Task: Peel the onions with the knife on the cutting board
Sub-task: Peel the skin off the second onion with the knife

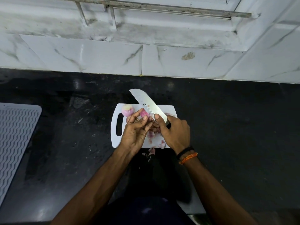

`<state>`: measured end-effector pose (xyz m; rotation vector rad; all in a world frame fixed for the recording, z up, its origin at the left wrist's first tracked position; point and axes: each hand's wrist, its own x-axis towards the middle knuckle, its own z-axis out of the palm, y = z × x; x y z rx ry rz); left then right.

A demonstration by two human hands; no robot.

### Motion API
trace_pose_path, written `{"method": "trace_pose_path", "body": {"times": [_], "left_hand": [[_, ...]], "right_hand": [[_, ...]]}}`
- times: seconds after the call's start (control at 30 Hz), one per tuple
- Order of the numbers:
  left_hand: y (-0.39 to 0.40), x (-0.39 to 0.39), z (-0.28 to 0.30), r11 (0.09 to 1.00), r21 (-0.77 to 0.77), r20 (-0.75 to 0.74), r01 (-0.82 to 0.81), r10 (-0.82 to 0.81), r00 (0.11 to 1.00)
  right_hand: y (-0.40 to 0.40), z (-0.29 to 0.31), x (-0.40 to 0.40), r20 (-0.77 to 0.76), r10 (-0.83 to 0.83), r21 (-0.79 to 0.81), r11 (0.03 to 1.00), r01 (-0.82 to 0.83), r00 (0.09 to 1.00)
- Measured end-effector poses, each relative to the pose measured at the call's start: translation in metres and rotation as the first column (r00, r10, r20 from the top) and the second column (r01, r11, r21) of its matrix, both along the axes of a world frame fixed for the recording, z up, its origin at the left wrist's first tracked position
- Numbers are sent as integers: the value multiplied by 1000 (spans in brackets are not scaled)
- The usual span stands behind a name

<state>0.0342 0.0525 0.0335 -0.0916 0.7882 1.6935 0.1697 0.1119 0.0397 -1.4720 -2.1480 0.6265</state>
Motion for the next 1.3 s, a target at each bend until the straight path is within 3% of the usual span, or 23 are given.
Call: {"method": "trace_pose_path", "body": {"times": [0.23, 0.43, 0.57, 0.77, 0.97, 1.17, 1.3], "left_hand": [[1, -1, -2, 1000, -4, 19, 11, -11, 1000], [-1, -2, -3, 1000, -6, 37, 12, -12, 999], [0, -1, -4, 1000, -4, -12, 20, -20, 1000], [0, 0, -2, 999, -29, -90, 31, -34, 995], [0, 0, -1, 998, -70, -22, -7, 5, 1000], [4, 3, 0, 996, -86, 8, -16, 17, 1000], [5, 0, -2, 991, -123, 99, -55, 67, 993]], "right_hand": [[1, 5, 0, -14, -89, -28, 996, 89, 996], [2, 4, 3, 13, -7, 28, 1000, 7, 1000], [-1, 5, 1, -13, 6, 17, 1000, -6, 1000], [2, 9, -6, 79, -114, 0, 993, 114, 990], [6, 8, -5, 57, -53, 17, 999, 52, 997], [-4, -1, -1, 67, 163, -26, 987, -161, 984], [-5, -2, 5, -32, 101, -31, 994, -102, 994]]}}
